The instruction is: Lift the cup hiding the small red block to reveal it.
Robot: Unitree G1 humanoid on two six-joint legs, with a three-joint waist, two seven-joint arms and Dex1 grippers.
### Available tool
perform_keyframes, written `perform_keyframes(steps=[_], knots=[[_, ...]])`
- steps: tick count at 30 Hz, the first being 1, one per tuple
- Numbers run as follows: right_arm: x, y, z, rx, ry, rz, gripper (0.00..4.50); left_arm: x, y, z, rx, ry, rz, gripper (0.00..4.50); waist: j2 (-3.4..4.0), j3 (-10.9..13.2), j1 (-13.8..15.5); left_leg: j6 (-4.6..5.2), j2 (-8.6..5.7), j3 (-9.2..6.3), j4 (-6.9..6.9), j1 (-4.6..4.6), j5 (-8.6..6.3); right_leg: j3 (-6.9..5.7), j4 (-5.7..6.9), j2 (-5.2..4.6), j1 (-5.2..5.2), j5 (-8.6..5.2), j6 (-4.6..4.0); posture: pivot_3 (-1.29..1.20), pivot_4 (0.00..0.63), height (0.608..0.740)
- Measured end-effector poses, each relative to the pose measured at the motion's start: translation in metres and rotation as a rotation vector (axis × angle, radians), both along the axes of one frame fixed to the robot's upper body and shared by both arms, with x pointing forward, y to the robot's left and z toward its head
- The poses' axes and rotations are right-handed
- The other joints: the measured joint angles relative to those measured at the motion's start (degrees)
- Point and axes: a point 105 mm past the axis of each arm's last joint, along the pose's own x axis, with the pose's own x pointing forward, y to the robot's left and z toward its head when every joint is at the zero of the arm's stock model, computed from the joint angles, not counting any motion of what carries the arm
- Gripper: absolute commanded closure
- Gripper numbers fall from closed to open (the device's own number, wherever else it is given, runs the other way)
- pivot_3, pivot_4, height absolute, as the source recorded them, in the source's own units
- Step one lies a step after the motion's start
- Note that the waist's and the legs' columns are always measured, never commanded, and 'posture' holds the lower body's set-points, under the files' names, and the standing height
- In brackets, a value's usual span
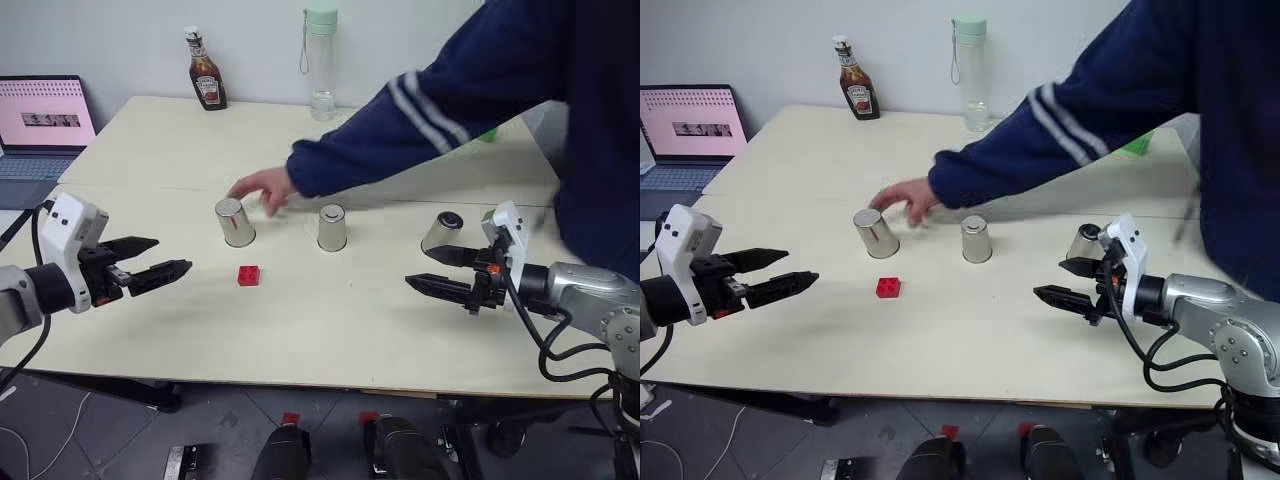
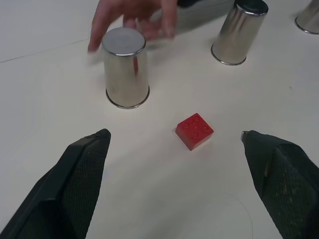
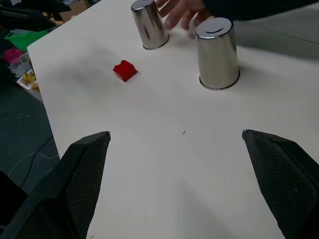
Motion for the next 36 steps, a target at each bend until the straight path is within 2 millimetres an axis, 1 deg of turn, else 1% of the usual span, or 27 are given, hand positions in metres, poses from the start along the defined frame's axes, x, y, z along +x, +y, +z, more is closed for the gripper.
perform_keyframes(steps=[29,36], knots=[[0.0005,0.0007,0.0001,0.003,-0.001,-0.003,0.00,0.0021,0.0002,-0.0008,0.012,0.002,-0.002,0.02,0.00,0.0,0.0,0.00,0.00,0.00,0.01,0.01,0.00,0.00,0.04,0.00,0.00,0.00,0.00,0.00,0.150,0.740],[0.0004,0.0043,0.0002,0.008,-0.001,0.010,0.00,0.0027,0.0004,0.0005,0.020,-0.010,-0.004,0.02,-0.01,0.0,0.0,0.00,0.00,0.00,0.01,0.02,0.00,0.00,0.05,0.00,0.00,0.00,0.00,0.00,0.150,0.740]])
